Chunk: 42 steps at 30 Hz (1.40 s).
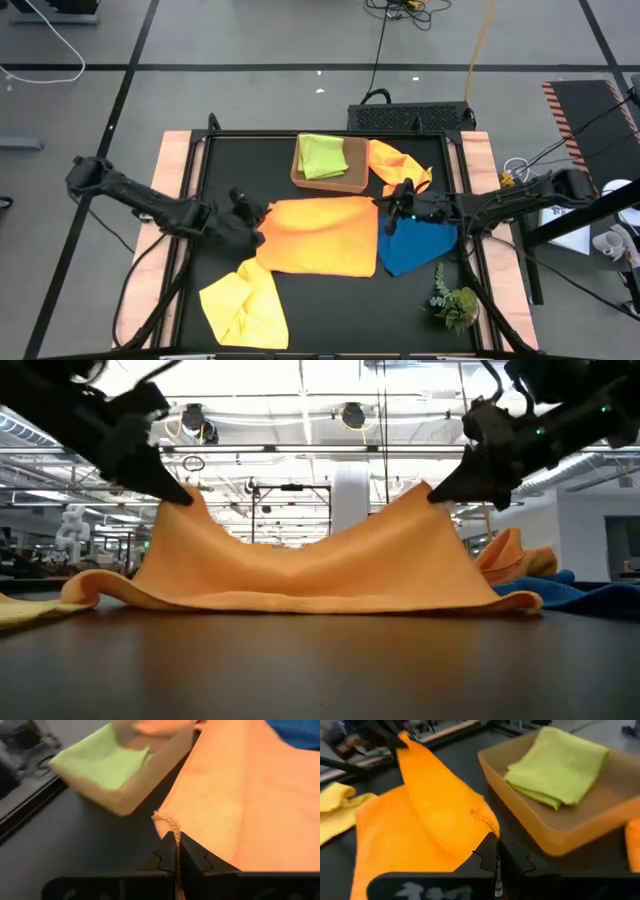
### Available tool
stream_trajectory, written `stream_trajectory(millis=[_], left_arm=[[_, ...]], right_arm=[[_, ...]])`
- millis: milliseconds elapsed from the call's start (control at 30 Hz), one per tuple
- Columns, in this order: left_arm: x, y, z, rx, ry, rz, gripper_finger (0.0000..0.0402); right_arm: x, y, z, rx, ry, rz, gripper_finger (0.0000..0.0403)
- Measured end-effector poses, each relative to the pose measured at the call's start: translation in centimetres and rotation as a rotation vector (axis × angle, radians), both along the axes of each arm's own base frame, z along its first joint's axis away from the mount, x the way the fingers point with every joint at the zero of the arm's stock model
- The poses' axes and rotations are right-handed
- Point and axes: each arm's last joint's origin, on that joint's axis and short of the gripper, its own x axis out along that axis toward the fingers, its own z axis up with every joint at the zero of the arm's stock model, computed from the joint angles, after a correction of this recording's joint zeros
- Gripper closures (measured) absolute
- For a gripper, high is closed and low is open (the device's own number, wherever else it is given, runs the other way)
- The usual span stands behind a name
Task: Fold microfiber towels
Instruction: Fold the left orange microfiber cloth
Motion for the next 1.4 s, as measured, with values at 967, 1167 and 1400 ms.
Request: stream_trajectory(millis=[967,1167,1400], left_arm=[[-0.2,-2.5,-0.2,0.064,0.059,-0.382,0.0399],[-0.8,-4.5,-1.6,0.071,0.140,-0.419,0.0399],[-0.2,-5.3,-4.2,0.040,0.254,-0.427,0.0390]], right_arm=[[-0.5,5.0,0.6,-0.068,-0.004,0.490,0.0403],[-1.0,6.6,-1.3,-0.053,0.046,0.568,0.0403],[-1.3,6.6,-4.5,0.017,0.116,0.543,0.0403]])
